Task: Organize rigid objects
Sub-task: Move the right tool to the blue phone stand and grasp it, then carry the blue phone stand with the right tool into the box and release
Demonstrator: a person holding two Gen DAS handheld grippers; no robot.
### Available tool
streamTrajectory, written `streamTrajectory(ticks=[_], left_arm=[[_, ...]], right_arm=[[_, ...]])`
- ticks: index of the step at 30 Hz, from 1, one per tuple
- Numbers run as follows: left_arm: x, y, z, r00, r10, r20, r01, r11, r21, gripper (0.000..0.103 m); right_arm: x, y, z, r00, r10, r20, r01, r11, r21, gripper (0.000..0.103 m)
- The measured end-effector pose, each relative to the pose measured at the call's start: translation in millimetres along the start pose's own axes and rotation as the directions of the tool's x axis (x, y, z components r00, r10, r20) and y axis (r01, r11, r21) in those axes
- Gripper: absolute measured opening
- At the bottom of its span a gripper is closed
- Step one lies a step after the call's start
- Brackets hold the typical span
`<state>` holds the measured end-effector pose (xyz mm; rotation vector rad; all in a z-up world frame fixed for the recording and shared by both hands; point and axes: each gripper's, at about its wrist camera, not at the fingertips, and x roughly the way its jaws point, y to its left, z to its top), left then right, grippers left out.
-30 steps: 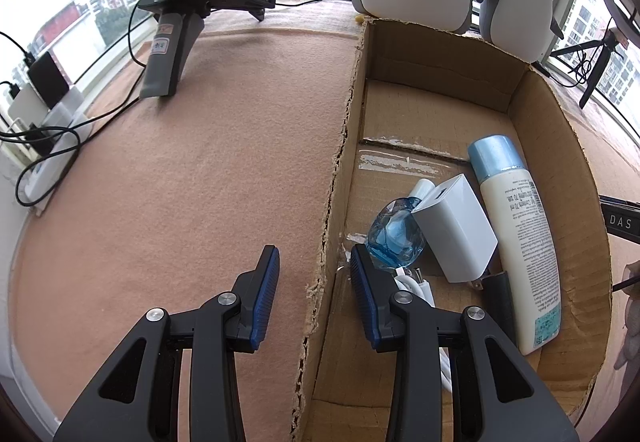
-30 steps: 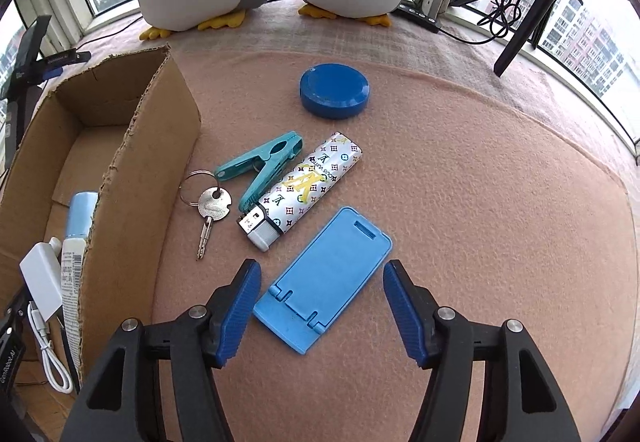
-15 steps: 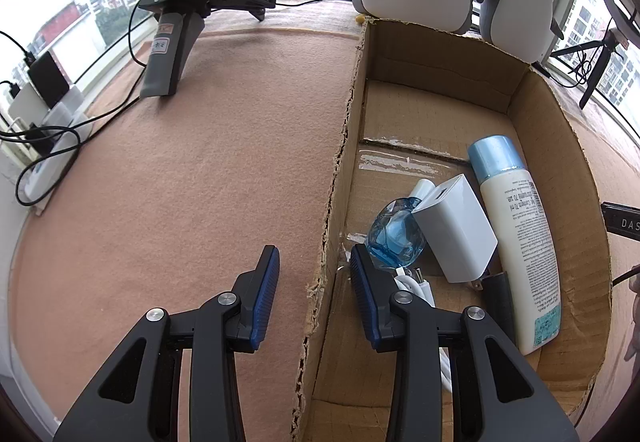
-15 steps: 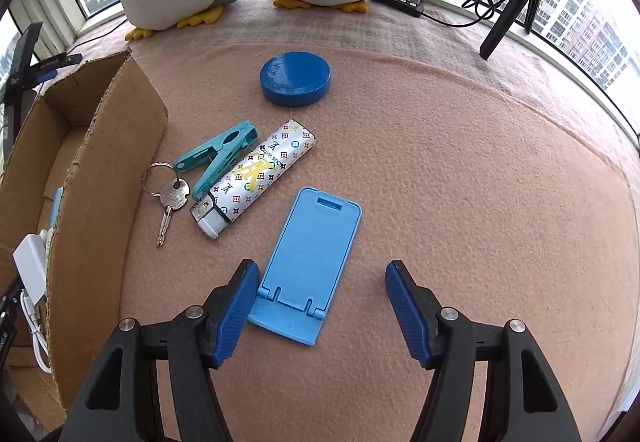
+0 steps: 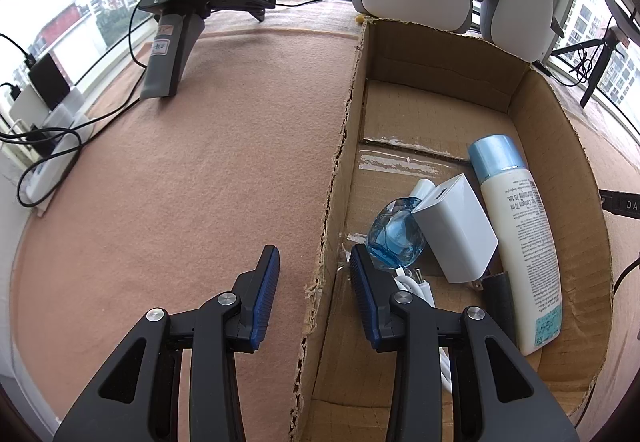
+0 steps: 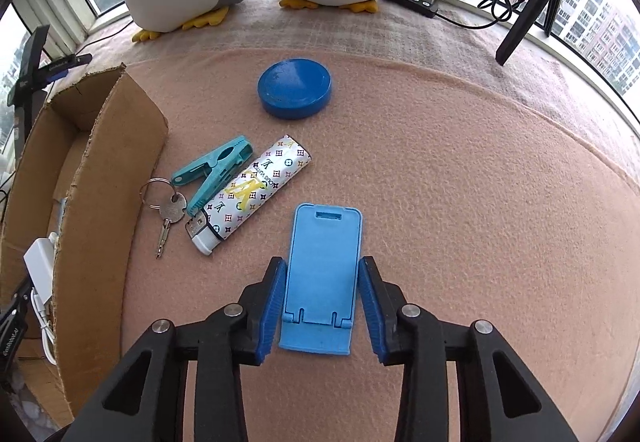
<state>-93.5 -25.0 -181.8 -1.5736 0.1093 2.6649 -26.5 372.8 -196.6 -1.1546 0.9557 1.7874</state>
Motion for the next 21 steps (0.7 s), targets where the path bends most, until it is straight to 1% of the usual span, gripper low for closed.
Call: streamTrajectory(ticks=[7,11,15,21], left_arm=[[0,1,0,1.000,-0.001,0.000,0.001,1.000,0.000,0.036],[-1,2,0,1.000,-0.001,0.000,0.001,1.000,0.002,0.036],[-1,3,-1,1.000,-0.001,0.000,0.001,1.000,0.002,0.036],[-1,3,-1,1.000,-0.001,0.001,0.001,1.000,0.002,0.036]], right_arm=[[-7,-5,-8,0.999,0.042,0.014,-0.043,0.998,0.044,0.033],[-21,-2,-12,0.997,0.062,0.045,-0.064,0.997,0.047,0.033],[-45,12,-12,0.991,0.093,0.091,-0.095,0.995,0.013,0.033],[-82,49,-8,0.975,0.153,0.163,-0.143,0.987,-0.072,0.033]])
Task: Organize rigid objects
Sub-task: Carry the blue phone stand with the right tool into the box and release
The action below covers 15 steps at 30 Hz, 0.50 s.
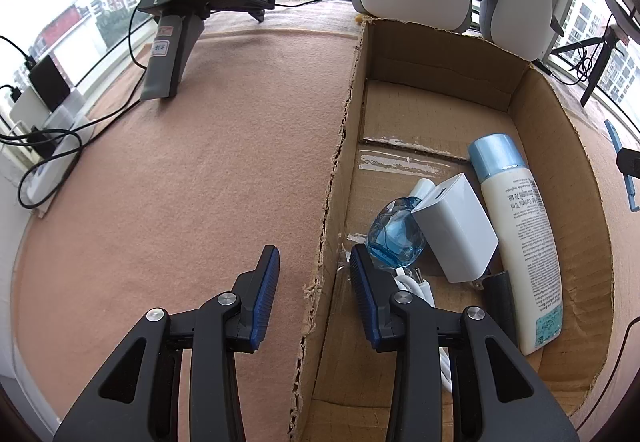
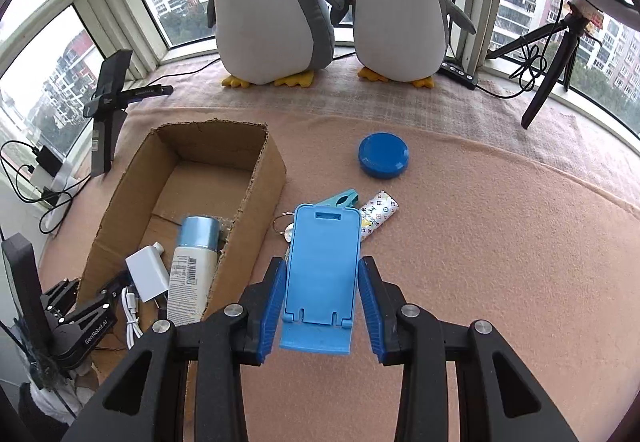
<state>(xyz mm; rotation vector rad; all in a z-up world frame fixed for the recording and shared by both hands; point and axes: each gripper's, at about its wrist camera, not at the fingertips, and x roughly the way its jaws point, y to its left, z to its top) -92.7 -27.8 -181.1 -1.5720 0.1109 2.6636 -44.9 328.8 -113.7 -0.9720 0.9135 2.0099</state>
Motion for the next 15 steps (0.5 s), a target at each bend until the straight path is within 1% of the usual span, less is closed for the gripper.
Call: streamTrajectory(ticks=[6,10,15], left_arm=[[-1,1,0,1.000,-0.002,0.000,0.002,1.000,-0.002,0.036],[-1,2,0,1.000,-0.003,0.000,0.003,1.000,-0.002,0.036],[-1,2,0,1.000,-0.002,0.000,0.002,1.000,-0.001,0.036]], right_arm=[[-8,41,10,0.998,0.061,0.025,-0.060,0.996,-0.063,0.033],[-5,60,12,0.996,0.084,0.023,-0.081,0.992,-0.095,0.033],[1,77,12,0.996,0.093,0.010,-0.091,0.988,-0.125,0.033]])
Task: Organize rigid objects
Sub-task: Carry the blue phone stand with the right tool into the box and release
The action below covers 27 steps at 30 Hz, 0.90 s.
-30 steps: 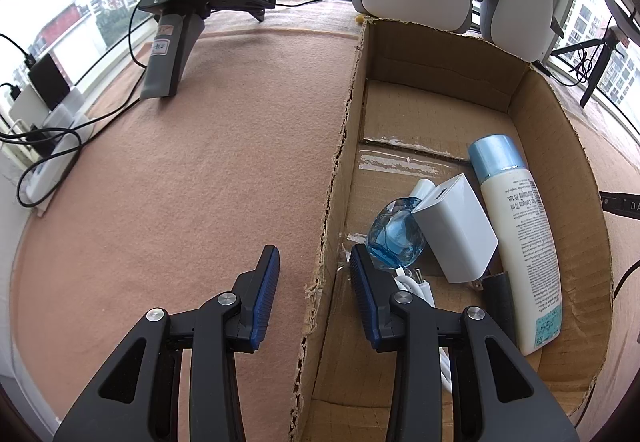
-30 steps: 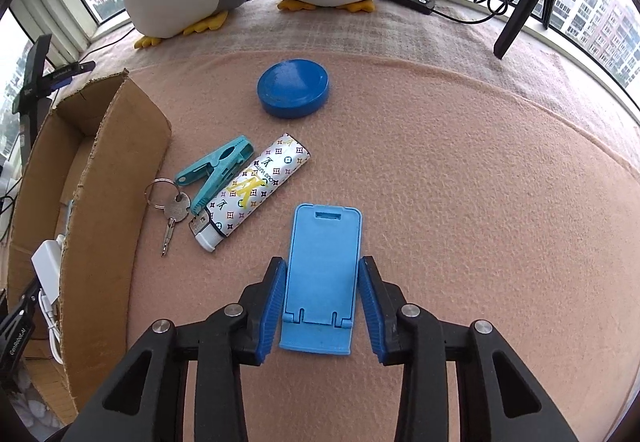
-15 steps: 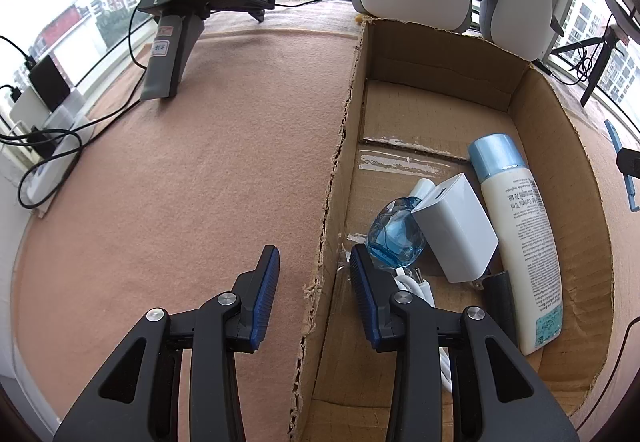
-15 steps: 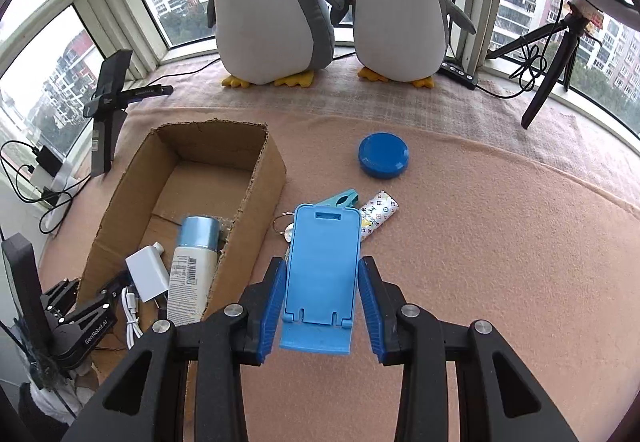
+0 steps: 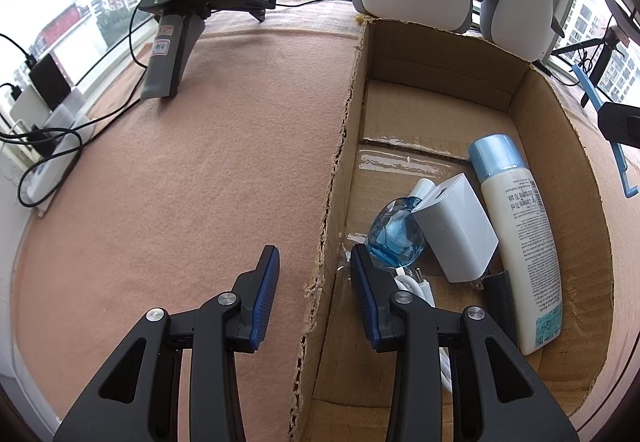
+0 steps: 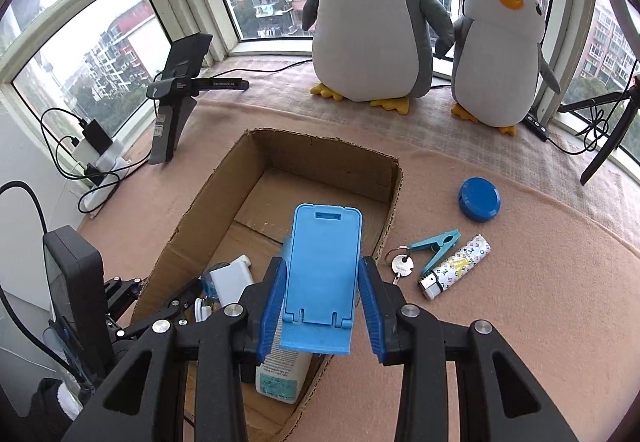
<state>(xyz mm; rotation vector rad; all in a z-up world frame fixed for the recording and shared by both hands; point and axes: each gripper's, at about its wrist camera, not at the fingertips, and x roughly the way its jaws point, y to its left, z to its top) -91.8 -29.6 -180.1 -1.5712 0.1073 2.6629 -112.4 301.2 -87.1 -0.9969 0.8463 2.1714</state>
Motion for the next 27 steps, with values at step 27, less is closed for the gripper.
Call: streamTrajectory(ticks=[27], left_arm=[[1,8,2,1.000,0.002,0.004,-0.002,1.000,0.000,0.036]], right_arm=[[6,20,2,1.000,0.010,0.013,-0.010,0.999,-0.037,0.061]])
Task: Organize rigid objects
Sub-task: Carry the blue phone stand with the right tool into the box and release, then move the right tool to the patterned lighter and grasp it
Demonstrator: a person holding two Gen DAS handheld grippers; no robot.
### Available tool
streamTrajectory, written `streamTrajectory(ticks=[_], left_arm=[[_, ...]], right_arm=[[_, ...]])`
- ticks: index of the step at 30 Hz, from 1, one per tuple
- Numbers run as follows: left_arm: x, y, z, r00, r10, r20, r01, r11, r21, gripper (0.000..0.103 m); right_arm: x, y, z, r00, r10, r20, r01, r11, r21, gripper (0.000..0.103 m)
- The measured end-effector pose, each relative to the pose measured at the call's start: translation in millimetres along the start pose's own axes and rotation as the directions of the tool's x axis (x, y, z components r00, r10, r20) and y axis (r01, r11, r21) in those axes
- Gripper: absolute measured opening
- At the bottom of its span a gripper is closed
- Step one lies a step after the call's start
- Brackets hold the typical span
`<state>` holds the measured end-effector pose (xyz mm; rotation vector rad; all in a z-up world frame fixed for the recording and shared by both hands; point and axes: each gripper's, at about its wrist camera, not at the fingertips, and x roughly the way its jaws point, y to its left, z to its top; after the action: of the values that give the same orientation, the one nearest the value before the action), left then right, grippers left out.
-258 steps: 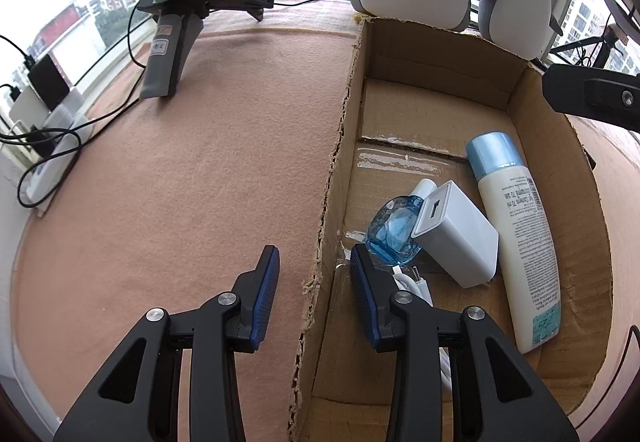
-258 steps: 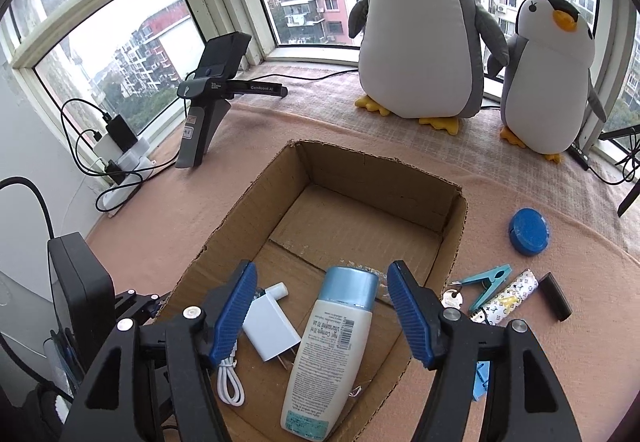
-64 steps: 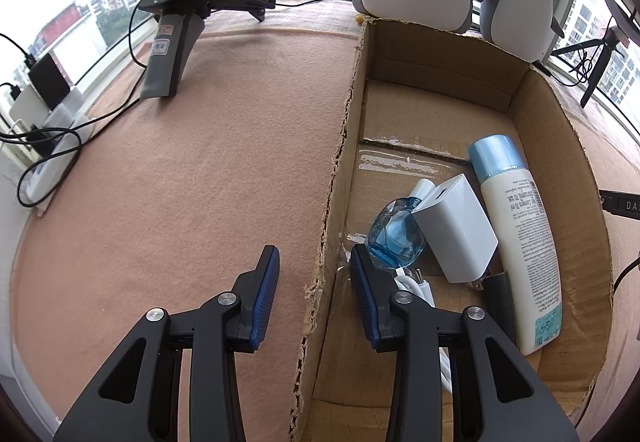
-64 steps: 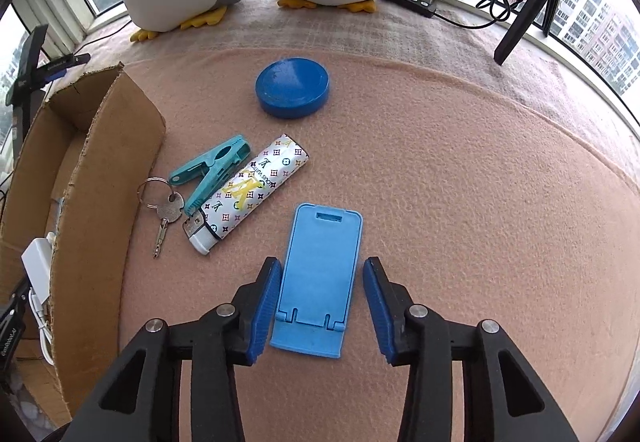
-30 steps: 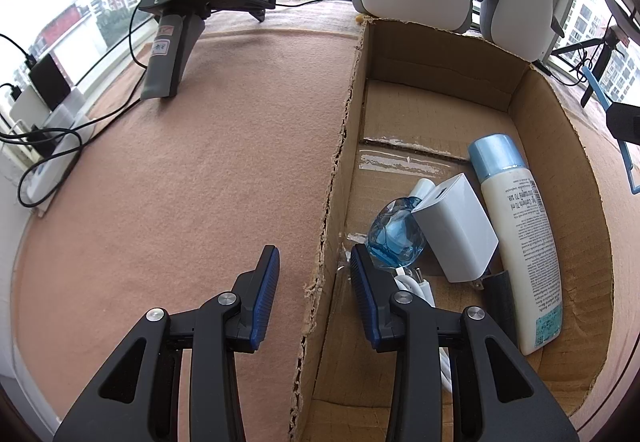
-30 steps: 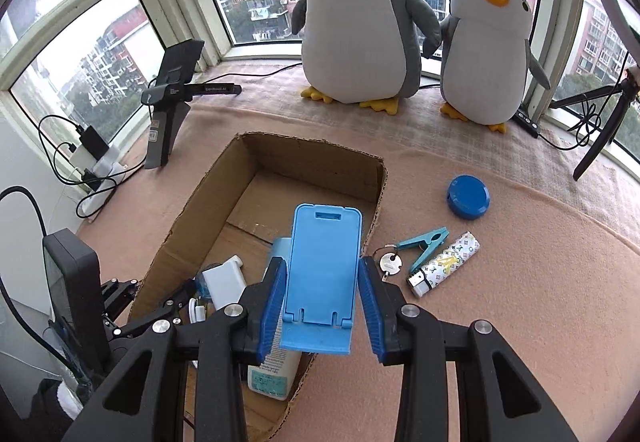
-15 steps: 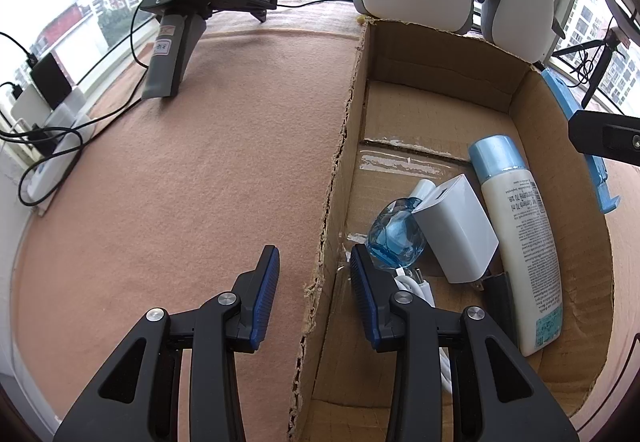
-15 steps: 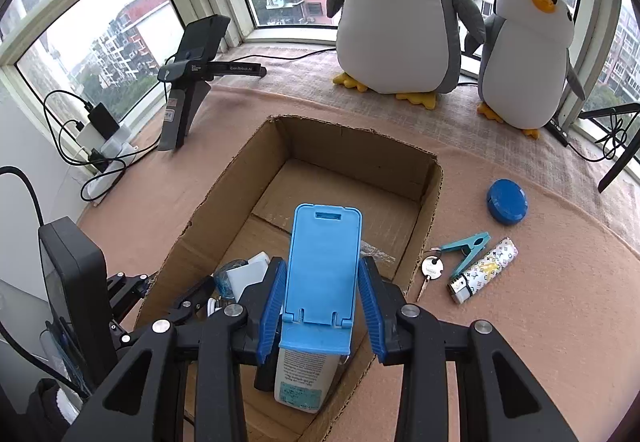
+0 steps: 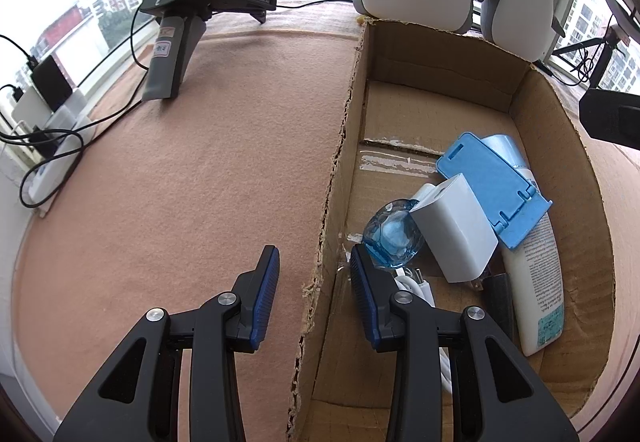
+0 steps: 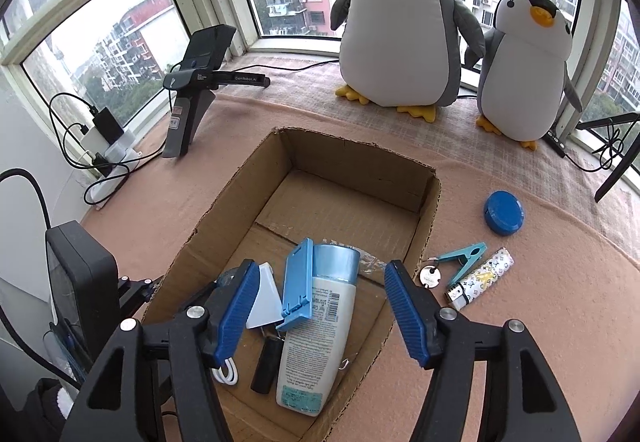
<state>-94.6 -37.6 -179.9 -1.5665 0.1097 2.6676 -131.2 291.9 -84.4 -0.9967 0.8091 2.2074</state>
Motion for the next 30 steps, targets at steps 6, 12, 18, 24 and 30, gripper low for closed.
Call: streamTrajectory(ticks=[6,12,18,24,30], left_arm=[[1,1,0,1.000,0.003,0.001,-0.003,1.000,0.004,0.036],[1,0,1,1.000,0.010,0.006,-0.010,1.000,0.013,0.036],[1,0,0,1.000,0.014,0.009,-0.014,1.000,0.017,0.036],[1,-2,0,1.000,0.023,0.018,-0.024,0.999,0.029,0.036],[1,-5,-1,0.999,0.038,0.028,-0.040,0.998,0.046,0.036]], right_arm=[[-4,-9,-3,1.000,-0.007,0.006,0.007,1.000,0.020,0.061],[-10,-26,-5,1.000,-0.022,0.018,0.021,0.998,0.056,0.061],[-17,-52,-10,0.998,-0.047,0.028,0.044,0.994,0.100,0.061],[-23,-86,-17,0.995,-0.096,0.030,0.090,0.983,0.157,0.061],[-24,-123,-25,0.989,-0.148,0.011,0.142,0.967,0.212,0.062]])
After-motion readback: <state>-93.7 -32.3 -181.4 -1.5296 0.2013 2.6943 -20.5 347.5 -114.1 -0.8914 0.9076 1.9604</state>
